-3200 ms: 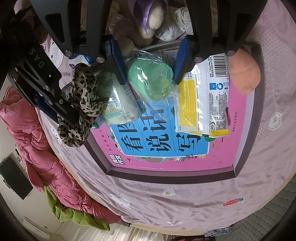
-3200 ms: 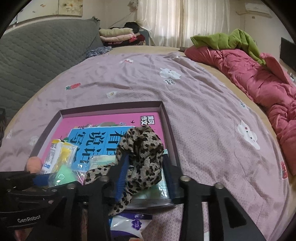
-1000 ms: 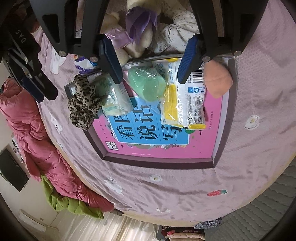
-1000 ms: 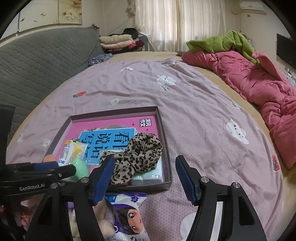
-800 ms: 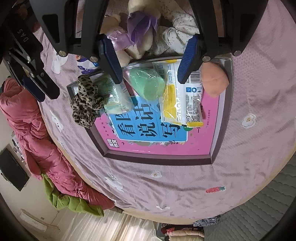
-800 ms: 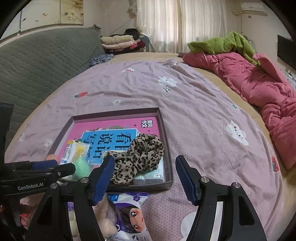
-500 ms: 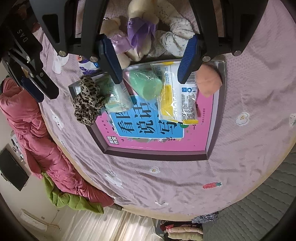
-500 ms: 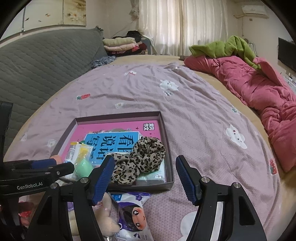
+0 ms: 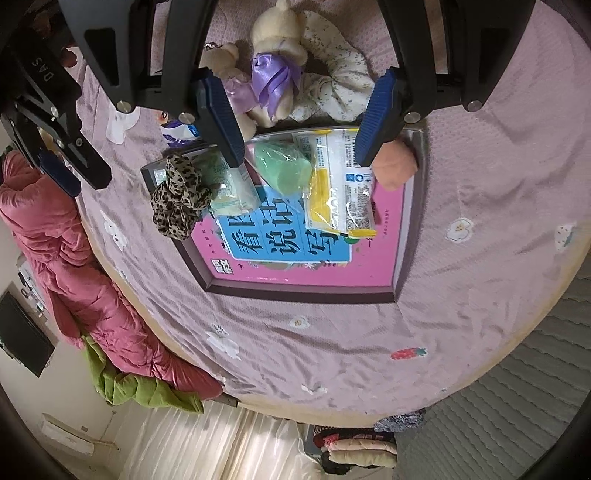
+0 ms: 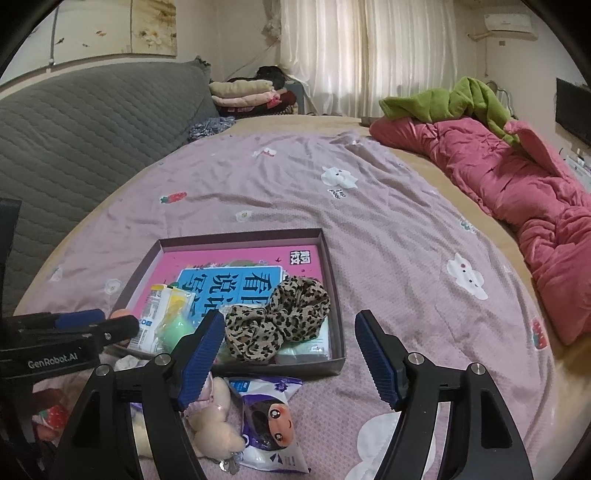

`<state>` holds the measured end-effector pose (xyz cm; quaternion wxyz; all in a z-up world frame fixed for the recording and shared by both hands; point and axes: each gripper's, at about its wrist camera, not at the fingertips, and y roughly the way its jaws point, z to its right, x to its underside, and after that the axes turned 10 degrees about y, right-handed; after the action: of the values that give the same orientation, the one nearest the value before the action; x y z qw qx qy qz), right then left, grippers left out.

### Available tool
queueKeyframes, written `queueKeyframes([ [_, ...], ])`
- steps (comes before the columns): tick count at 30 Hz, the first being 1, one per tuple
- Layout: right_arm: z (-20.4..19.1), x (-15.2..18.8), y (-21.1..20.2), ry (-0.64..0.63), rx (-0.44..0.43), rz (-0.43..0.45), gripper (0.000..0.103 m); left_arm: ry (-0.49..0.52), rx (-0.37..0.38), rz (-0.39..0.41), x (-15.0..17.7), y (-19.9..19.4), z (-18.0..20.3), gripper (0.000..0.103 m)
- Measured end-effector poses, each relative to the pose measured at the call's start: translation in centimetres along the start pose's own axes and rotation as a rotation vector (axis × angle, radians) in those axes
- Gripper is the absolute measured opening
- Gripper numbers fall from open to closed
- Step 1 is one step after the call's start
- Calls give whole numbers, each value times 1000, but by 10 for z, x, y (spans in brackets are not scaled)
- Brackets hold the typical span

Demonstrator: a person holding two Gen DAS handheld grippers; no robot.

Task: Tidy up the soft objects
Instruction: 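Withdraw both open grippers from the box back toward the remaining pile, then move left gripper to the white floral scrunchie while right approaches the pink-bow plush bunny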

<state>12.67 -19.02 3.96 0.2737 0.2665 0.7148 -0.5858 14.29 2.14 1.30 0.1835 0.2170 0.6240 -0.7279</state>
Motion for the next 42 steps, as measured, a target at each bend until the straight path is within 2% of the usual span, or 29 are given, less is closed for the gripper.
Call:
queueKeyframes([
  [9, 7, -1, -19, 17, 8, 25, 75, 9, -33, 19, 4, -21, 2, 62],
  [29, 9, -1, -55, 8, -9, 91, 75, -28, -44, 66, 17, -58, -11, 62],
  [42, 9, 7, -58, -1, -23, 76, 75, -35, -55, 60, 23, -64, -13, 62],
])
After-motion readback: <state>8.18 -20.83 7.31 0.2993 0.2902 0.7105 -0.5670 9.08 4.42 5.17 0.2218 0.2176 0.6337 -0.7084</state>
